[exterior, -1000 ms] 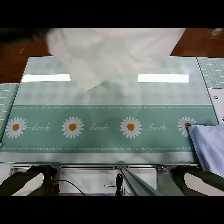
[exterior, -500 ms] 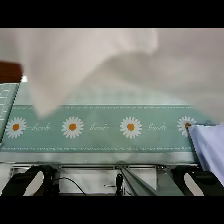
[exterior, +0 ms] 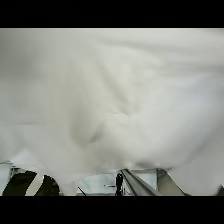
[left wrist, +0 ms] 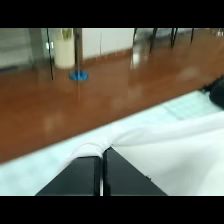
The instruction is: Fold the shirts.
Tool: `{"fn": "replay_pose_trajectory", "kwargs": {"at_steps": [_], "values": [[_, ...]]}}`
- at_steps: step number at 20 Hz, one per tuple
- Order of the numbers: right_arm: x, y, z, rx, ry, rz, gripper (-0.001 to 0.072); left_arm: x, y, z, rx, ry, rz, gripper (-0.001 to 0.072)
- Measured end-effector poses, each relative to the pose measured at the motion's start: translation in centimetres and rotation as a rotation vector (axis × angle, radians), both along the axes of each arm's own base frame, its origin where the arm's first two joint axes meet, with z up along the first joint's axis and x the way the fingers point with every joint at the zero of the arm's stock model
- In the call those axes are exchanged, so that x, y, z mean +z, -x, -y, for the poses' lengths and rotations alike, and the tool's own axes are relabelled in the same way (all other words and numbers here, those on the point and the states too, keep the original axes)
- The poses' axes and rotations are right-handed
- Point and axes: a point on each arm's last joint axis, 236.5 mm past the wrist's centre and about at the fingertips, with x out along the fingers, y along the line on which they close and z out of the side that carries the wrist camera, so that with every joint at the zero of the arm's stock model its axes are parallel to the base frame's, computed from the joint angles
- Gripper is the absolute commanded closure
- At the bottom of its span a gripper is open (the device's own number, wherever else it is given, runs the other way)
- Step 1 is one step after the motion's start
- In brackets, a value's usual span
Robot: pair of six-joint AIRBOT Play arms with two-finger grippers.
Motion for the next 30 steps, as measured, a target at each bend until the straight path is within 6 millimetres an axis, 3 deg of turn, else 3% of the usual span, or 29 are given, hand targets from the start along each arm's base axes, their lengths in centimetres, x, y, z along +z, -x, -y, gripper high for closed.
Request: {"fn": "replay_pose_trajectory", "kwargs": {"at_steps": [8, 10, 14, 15, 16, 17, 18, 21, 23, 25, 27, 29, 30], "values": [[-17.1, -15.7, -3.9, 0.149, -0.189, -0.436, 0.0688, -19.1, -13.6, -3.4, 0.108, 0.121, -0.483, 0.0686], [-20.5, -20.3, -4.9, 0.160, -0.257, -0.505, 0.0688, -23.5, -16.8, -4.2, 0.151, 0.156, -0.563, 0.0686], [-26.6, -29.3, -6.0, 0.112, -0.379, -0.622, 0.0687, -30.5, -22.0, -5.6, 0.230, 0.208, -0.667, 0.0686], [-28.3, -31.1, -6.1, 0.097, -0.412, -0.667, 0.0598, -32.0, -22.9, -5.7, 0.242, 0.216, -0.691, 0.0665], [-29.6, -32.5, -6.3, 0.087, -0.453, -0.708, 0.0236, -33.5, -23.7, -5.9, 0.254, 0.221, -0.712, 0.0472], [-30.6, -33.9, -6.3, 0.077, -0.501, -0.744, 0.0091, -34.6, -24.4, -6.0, 0.267, 0.226, -0.725, 0.0014], [-31.4, -34.8, -6.3, 0.075, -0.539, -0.777, 0.0091, -35.6, -25.0, -6.1, 0.276, 0.232, -0.741, 0.0006], [-31.9, -35.7, -4.4, 0.093, -0.621, -0.848, 0.0092, -37.3, -25.8, -7.8, 0.315, 0.217, -0.767, 0.0007], [-32.4, -34.1, -1.4, 0.103, -0.568, -0.903, 0.0092, -38.4, -25.4, -11.3, 0.382, 0.184, -0.804, 0.0009], [-34.3, -30.2, 2.5, 0.079, -0.372, -0.999, 0.0093, -40.3, -23.7, -15.0, 0.446, 0.182, -0.894, 0.0011], [-37.0, -25.4, 8.3, -0.054, -0.165, -1.124, 0.0094, -43.1, -20.8, -18.2, 0.512, 0.208, -1.021, 0.0011], [-38.8, -22.0, 12.8, -0.219, -0.121, -1.176, 0.0094, -46.1, -17.4, -19.6, 0.546, 0.261, -1.159, 0.0011], [-39.2, -20.3, 13.2, -0.249, -0.147, -1.189, 0.0094, -47.5, -15.7, -19.5, 0.545, 0.283, -1.228, 0.0011]]}}
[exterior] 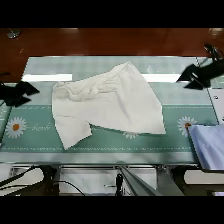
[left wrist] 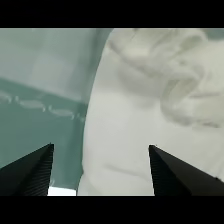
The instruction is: Fold the shirts.
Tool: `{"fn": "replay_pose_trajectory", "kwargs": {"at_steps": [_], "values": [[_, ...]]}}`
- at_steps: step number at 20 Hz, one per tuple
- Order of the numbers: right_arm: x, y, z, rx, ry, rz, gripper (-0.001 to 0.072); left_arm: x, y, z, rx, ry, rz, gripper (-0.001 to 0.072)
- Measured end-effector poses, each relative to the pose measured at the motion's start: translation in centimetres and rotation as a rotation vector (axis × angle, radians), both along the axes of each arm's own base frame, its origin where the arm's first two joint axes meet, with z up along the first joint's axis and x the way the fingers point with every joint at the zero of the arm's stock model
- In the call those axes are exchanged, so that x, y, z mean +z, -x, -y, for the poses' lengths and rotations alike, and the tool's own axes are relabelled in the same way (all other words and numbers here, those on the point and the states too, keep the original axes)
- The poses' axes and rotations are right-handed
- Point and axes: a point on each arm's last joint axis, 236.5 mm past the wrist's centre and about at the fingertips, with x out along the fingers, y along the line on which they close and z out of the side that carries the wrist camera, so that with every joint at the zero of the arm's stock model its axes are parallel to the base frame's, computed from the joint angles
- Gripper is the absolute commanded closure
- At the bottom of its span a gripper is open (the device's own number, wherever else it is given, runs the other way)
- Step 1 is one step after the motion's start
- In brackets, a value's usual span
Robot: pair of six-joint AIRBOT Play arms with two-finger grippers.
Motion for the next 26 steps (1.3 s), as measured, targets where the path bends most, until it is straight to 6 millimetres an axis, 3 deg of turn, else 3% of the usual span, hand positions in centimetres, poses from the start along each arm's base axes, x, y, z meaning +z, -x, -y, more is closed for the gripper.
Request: {"fn": "replay_pose_trajectory", "kwargs": {"at_steps": [2, 4, 9, 13, 14, 15, 16, 19, 21, 23, 26], "values": [[-1.5, 2.9, -0.1, -0.060, -0.019, 0.011, 0.0094, -2.6, 2.7, 0.6, 0.010, 0.061, -0.089, 0.0011], [-2.9, 5.6, -1.7, -0.094, -0.074, 0.033, 0.0094, -4.2, 4.3, 2.2, 0.003, 0.147, -0.138, 0.0011], [-5.2, 11.1, -5.3, -0.117, -0.157, 0.052, 0.0094, -6.0, 4.6, 5.6, -0.016, 0.320, -0.159, 0.0011], [-5.4, 12.4, -6.3, -0.131, -0.177, 0.080, 0.0094, -7.4, 4.3, 7.8, -0.049, 0.363, -0.177, 0.0014], [-5.3, 12.4, -6.5, -0.134, -0.183, 0.086, 0.0094, -7.5, 3.9, 8.4, -0.055, 0.372, -0.173, 0.0060], [-5.3, 12.5, -6.5, -0.137, -0.185, 0.089, 0.0094, -7.8, 3.7, 8.8, -0.068, 0.365, -0.170, 0.0505], [-5.4, 12.5, -6.4, -0.143, -0.182, 0.090, 0.0094, -8.4, 3.5, 8.9, -0.080, 0.340, -0.164, 0.0690], [-7.1, 13.5, -3.2, -0.228, -0.079, 0.029, 0.0094, -8.5, 2.8, 9.6, -0.157, 0.296, -0.134, 0.0687], [-8.5, 15.7, -1.7, -0.249, -0.022, -0.064, 0.0094, -7.4, 2.2, 10.2, -0.204, 0.305, -0.115, 0.0687], [-9.6, 17.9, -1.7, -0.238, -0.007, -0.145, 0.0094, -6.4, 1.5, 10.4, -0.231, 0.303, -0.090, 0.0687], [-11.0, 19.7, -3.5, -0.202, -0.022, -0.209, 0.0094, -5.5, 0.9, 10.6, -0.257, 0.303, -0.071, 0.0687]]}}
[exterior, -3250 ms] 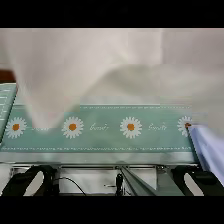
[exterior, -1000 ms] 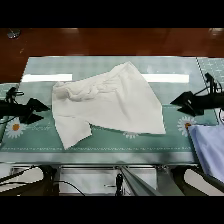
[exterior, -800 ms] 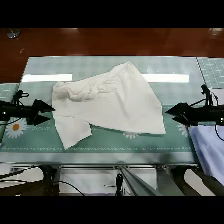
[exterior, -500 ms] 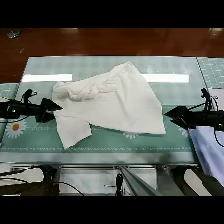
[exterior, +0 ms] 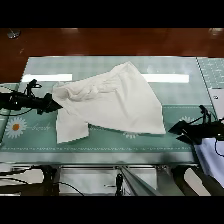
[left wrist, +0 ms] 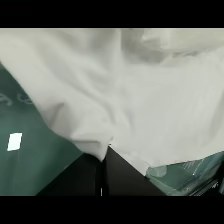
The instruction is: Fold the shirts.
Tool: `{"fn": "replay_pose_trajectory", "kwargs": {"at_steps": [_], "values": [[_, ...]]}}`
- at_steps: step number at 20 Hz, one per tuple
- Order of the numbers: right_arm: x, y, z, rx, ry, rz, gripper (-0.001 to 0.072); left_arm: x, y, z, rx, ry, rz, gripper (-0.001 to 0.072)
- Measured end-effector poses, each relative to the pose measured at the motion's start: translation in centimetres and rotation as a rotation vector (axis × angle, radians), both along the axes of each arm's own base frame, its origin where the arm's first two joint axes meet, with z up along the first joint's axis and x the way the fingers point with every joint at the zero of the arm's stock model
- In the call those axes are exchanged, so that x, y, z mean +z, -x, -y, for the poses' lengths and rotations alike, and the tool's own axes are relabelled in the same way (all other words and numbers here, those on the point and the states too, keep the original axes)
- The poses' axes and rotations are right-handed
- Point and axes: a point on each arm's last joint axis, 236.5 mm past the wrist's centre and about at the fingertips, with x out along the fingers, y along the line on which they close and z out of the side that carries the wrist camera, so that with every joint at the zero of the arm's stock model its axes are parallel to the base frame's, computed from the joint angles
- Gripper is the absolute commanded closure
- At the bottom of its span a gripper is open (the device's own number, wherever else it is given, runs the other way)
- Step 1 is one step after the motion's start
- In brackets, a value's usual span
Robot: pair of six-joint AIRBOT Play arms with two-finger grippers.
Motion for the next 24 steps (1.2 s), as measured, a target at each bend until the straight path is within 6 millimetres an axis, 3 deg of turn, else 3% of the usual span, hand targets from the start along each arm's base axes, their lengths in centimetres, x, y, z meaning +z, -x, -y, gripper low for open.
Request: {"fn": "replay_pose_trajectory", "kwargs": {"at_steps": [7, 11, 12, 14, 16, 18, 20, 22, 24], "values": [[-1.5, -1.4, -3.9, 0.026, -0.053, 0.023, 0.0095, 0.5, -0.2, 0.8, -0.030, 0.003, 0.008, 0.0687], [-1.8, -3.6, -5.4, -0.011, -0.134, 0.031, 0.0099, 0.5, -0.1, 1.0, -0.037, 0.003, 0.008, 0.0687], [-2.0, -4.2, -5.6, -0.018, -0.142, 0.037, 0.0192, 0.5, -0.1, 1.2, -0.040, 0.004, 0.007, 0.0687], [-2.6, -5.5, -5.6, -0.007, -0.124, 0.056, 0.0688, 0.5, -0.1, 1.4, -0.048, 0.003, 0.008, 0.0687], [-2.5, -6.9, -5.9, 0.037, -0.104, 0.094, 0.0688, 0.6, 0.0, 1.7, -0.055, 0.004, 0.007, 0.0687], [-0.9, -8.9, -6.7, 0.088, -0.108, 0.149, 0.0689, 1.1, -0.3, 2.0, -0.051, 0.009, 0.020, 0.0687], [2.8, -12.8, -6.7, 0.135, -0.095, 0.258, 0.0688, 3.4, -1.9, 2.1, -0.032, 0.024, 0.086, 0.0687], [8.9, -17.5, -6.2, 0.177, -0.054, 0.407, 0.0689, 8.6, -5.0, 2.3, 0.004, 0.052, 0.233, 0.0687], [17.4, -22.0, -5.2, 0.206, 0.023, 0.597, 0.0689, 16.6, -8.5, 2.1, 0.034, 0.056, 0.453, 0.0688]]}}
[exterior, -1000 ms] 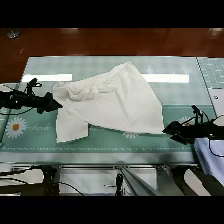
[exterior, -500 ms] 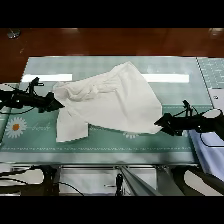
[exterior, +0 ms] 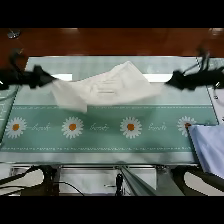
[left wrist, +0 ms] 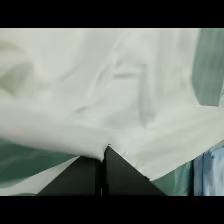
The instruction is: Fold the shirts.
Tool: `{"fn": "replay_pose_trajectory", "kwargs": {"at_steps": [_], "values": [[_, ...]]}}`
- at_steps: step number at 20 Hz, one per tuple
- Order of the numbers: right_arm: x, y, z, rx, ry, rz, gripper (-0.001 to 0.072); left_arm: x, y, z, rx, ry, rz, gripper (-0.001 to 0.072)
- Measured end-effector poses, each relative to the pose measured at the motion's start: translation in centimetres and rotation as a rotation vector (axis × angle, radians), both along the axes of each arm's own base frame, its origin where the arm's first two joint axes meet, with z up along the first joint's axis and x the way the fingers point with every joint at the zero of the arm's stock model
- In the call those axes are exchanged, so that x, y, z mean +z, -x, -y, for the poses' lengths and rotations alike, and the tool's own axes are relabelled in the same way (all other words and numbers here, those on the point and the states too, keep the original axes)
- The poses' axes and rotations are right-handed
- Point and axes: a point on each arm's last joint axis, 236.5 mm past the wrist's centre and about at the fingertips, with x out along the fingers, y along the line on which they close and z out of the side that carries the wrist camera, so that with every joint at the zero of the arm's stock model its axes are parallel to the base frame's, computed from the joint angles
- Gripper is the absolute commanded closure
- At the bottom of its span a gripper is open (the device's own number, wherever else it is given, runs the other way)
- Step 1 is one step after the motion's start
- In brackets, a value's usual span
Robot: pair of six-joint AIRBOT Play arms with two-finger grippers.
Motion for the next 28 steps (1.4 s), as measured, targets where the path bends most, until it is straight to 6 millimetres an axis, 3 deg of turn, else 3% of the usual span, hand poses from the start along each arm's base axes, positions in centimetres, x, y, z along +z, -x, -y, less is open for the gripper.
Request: {"fn": "replay_pose_trajectory", "kwargs": {"at_steps": [2, 3, 4, 6, 9, 12, 16, 20, 24, 28], "values": [[9.5, -2.3, 1.0, 0.004, 0.075, 0.203, 0.0688, 10.5, -1.9, -0.3, 0.035, -0.030, 0.270, 0.0688], [14.5, -2.3, 1.3, 0.005, 0.116, 0.306, 0.0688, 15.3, -1.7, -0.3, 0.046, -0.060, 0.389, 0.0688], [19.0, -1.7, 1.6, 0.001, 0.154, 0.399, 0.0688, 20.1, -1.0, -0.3, 0.062, -0.091, 0.506, 0.0688], [26.8, 1.9, 1.7, -0.009, 0.223, 0.565, 0.0688, 28.8, 2.1, 0.0, 0.102, -0.167, 0.719, 0.0688], [33.6, 9.0, 1.4, -0.023, 0.288, 0.727, 0.0688, 37.2, 8.9, 0.6, 0.167, -0.306, 0.942, 0.0688], [37.0, 15.7, 1.7, -0.066, 0.354, 0.821, 0.0688, 41.4, 15.8, 0.3, 0.257, -0.474, 1.083, 0.0688], [37.3, 21.8, 2.0, -0.095, 0.403, 0.830, 0.0688, 43.8, 23.6, -0.9, 0.384, -0.685, 1.184, 0.0687], [35.8, 24.3, 2.1, -0.096, 0.419, 0.774, 0.0688, 42.2, 26.4, -1.8, 0.422, -0.778, 1.140, 0.0687], [32.5, 23.4, 2.4, -0.078, 0.411, 0.655, 0.0688, 37.3, 23.5, -3.2, 0.391, -0.785, 0.994, 0.0687], [25.4, 18.7, 3.0, -0.065, 0.369, 0.459, 0.0688, 28.3, 16.7, -4.2, 0.315, -0.691, 0.764, 0.0687]]}}
